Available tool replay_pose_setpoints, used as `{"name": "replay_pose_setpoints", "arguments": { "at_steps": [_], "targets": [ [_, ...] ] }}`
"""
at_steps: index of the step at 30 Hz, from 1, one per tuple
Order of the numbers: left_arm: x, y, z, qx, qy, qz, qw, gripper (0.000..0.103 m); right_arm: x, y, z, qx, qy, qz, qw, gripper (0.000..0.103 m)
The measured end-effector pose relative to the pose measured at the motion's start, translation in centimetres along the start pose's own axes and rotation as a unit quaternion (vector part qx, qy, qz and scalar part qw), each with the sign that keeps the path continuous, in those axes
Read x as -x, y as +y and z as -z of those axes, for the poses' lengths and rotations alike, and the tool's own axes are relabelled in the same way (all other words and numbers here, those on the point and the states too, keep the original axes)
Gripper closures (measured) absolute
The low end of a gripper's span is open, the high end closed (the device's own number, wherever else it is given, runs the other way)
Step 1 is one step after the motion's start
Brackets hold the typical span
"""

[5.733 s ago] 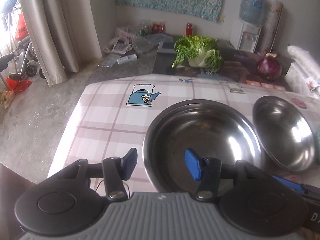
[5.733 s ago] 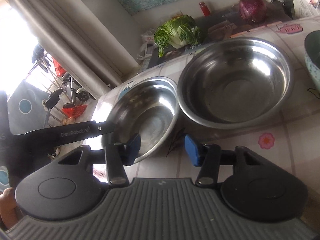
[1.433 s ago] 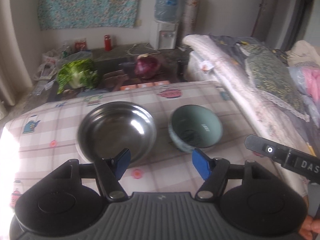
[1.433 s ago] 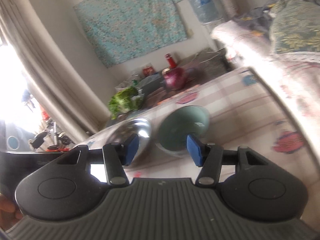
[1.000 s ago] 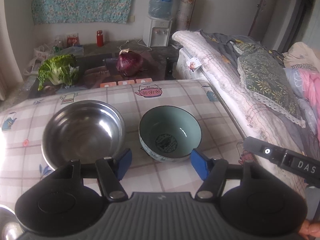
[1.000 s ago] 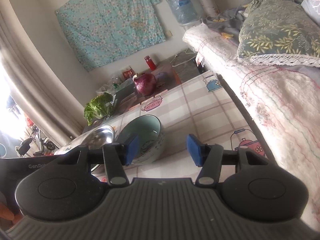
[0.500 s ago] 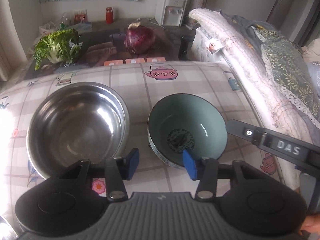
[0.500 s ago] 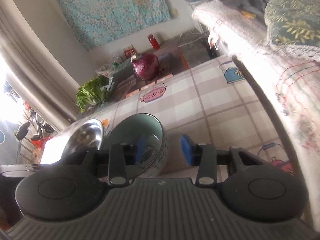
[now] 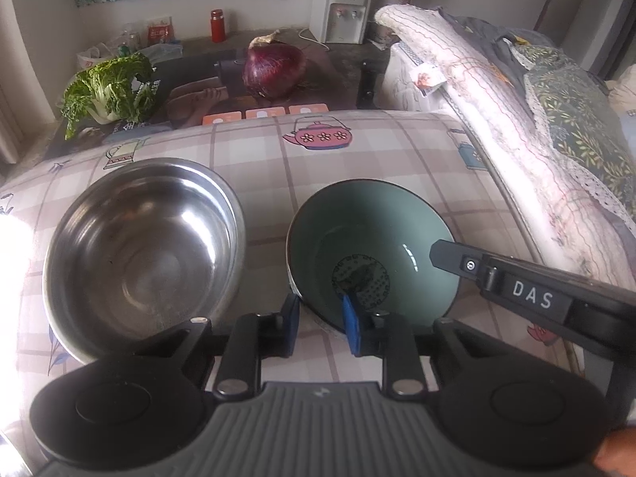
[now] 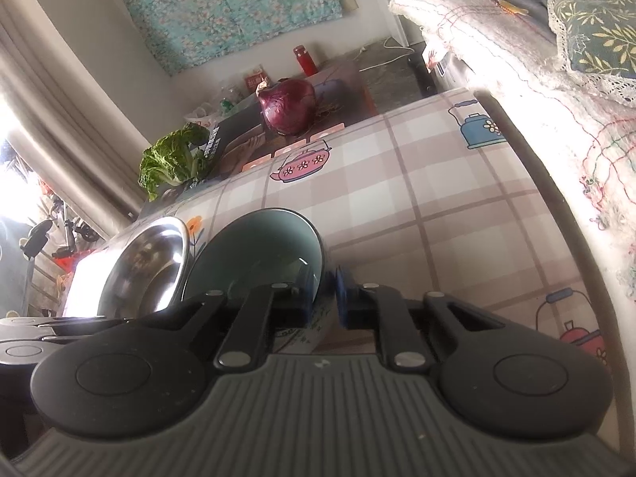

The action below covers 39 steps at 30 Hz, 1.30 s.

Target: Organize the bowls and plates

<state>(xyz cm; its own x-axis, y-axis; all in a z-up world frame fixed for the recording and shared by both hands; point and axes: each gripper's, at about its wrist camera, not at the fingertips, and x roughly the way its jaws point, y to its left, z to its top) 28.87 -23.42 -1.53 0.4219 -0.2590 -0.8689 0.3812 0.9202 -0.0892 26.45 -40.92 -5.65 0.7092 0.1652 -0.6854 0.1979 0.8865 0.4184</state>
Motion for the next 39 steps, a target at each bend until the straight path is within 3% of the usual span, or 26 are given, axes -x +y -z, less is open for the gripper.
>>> {"name": "replay_pose_setpoints", "arguments": {
  "at_steps": [13, 15, 26, 39],
  "targets": [
    [2.0, -0.8, 2.0, -0.025, -0.002, 0.025, 0.9994, 0.077, 2.8, -0.3, 2.2, 0.019, 0.011, -0.007, 1.000, 0.090],
    [1.6, -0.7, 1.7, -0.017, 0.003, 0.028, 0.9995, 0.073, 2.8, -0.3, 2.2, 0.018, 0.012, -0.007, 1.000, 0.089],
    [-1.8, -0.4, -0.1, -0.002, 0.017, 0.005, 0.9998, 0.069, 0.9, -0.9, 1.6, -0.011, 0.026, -0.011, 1.000, 0.086],
    [-2.6, -0.7, -0.3, -0.007, 0.026, -0.009, 0.9996, 0.071, -1.1, -1.4, 1.5, -0.046, 0.046, -0.022, 0.998, 0.082]
  ]
}}
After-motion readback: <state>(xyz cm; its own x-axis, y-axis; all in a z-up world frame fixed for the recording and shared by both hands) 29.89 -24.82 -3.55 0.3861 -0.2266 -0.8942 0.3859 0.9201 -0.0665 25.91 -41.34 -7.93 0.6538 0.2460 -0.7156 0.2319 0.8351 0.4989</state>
